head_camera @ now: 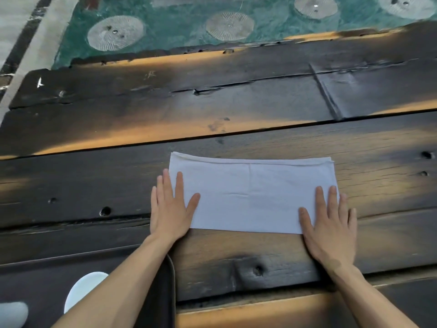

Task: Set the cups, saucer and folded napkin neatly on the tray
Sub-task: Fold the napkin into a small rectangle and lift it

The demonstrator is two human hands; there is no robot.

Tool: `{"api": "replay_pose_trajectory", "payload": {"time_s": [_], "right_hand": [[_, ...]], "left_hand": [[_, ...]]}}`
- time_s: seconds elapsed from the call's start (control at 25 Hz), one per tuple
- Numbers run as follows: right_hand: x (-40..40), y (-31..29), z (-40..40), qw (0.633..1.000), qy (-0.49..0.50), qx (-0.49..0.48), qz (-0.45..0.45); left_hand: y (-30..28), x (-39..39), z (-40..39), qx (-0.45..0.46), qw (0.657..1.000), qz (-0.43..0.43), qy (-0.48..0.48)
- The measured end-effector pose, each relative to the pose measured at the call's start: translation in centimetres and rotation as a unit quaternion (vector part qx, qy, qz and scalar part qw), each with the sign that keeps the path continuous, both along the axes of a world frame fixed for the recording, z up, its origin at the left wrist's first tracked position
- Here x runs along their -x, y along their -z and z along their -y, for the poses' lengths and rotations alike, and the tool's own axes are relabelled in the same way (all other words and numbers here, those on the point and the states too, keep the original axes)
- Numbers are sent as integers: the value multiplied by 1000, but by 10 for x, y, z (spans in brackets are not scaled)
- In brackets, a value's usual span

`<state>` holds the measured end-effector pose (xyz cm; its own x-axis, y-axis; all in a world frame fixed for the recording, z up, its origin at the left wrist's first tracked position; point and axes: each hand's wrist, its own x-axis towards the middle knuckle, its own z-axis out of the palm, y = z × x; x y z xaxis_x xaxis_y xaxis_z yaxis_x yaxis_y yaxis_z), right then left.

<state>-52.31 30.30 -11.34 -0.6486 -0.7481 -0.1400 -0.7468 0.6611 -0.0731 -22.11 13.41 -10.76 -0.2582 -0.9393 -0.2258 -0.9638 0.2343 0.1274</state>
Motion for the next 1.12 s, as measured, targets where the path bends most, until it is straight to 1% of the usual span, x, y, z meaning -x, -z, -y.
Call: {"api": "replay_pose_trajectory", "payload": {"time_s": [0.08, 0.16, 0.28, 0.36, 0.44, 0.56, 0.64, 0.72, 0.88, 1.0, 1.12], "right_hand": [[-2, -2, 1, 1000, 2, 2, 6], [-2, -3, 1, 1000, 3, 6, 8], [-2, -2, 1, 1000, 2, 13, 16], [-2, -2, 0, 1000, -3, 12, 14], [0, -4, 2, 1000, -4, 8, 20], [3, -4, -3, 999, -32, 4, 26], [11, -5, -14, 996, -79, 12, 35], [20, -4, -31, 994, -106, 20, 34], [27, -1, -57, 997, -79, 17, 22], [26, 0, -58, 998, -65, 18, 19], [26, 2, -58, 997, -69, 25, 23]], "left_hand": [[-9, 8, -6, -4, 996, -23, -88], [-22, 22, -8, -13, 984, -37, -172], [-43, 32, 14, -92, 948, -90, -292], [-51, 27, 34, -157, 923, -125, -328], [-54, 21, 47, -197, 905, -161, -340], [-64, 17, 49, -212, 889, -242, -327], [-76, 17, 47, -189, 896, -286, -280], [-92, 20, 42, -162, 909, -311, -227], [-131, 48, 22, -158, 895, -380, -172], [-152, 86, 6, -175, 893, -399, -115], [-162, 129, -10, -169, 885, -424, -94]]}}
